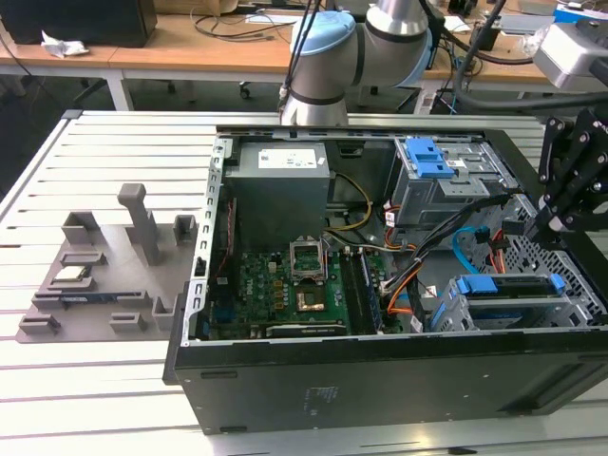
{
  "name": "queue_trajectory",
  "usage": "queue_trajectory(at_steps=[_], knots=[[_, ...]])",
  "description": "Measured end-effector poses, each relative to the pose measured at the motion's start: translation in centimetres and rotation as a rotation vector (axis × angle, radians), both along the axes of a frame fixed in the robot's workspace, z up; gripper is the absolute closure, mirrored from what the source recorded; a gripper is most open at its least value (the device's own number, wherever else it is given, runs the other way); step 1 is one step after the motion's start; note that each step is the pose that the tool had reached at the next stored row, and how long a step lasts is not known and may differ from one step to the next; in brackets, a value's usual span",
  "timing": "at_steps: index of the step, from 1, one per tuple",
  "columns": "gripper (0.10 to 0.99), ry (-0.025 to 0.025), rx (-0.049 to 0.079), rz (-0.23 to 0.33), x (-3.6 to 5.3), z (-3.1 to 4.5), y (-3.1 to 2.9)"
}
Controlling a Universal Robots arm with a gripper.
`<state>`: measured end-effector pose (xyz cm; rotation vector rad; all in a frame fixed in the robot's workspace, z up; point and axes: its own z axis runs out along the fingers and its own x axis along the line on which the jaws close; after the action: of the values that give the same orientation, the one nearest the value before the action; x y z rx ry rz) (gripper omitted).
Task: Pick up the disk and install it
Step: 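Insert the first disk wire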
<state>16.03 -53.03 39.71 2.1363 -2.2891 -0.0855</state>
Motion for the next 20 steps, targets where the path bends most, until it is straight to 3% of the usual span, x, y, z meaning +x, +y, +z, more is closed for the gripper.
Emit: queue_trajectory(at_steps=[1,2,3,4,7,13,14,16,18,20], knots=[[0.98,0.0,0.0,0.0,0.2,-0.05,0.76],[0.98,0.0,0.0,0.0,0.32,-0.1,2.02],[0.98,0.0017,0.0,0.0,0.78,-0.61,3.4],[0.98,0.0031,-0.002,0.0,1.23,-1.05,4.07],[0.98,0.0044,-0.003,0.0,1.72,-1.62,4.95],[0.973,0.0044,-0.003,0.0,1.74,-1.74,5.22],[0.914,0.0044,-0.003,0.0,1.74,-1.75,5.23],[0.914,0.0045,-0.003,0.0,1.73,-1.76,5.24],[0.784,0.0045,-0.003,0.0,1.73,-1.76,5.25],[0.784,0.0045,-0.003,0.0,1.74,-1.79,5.37]])
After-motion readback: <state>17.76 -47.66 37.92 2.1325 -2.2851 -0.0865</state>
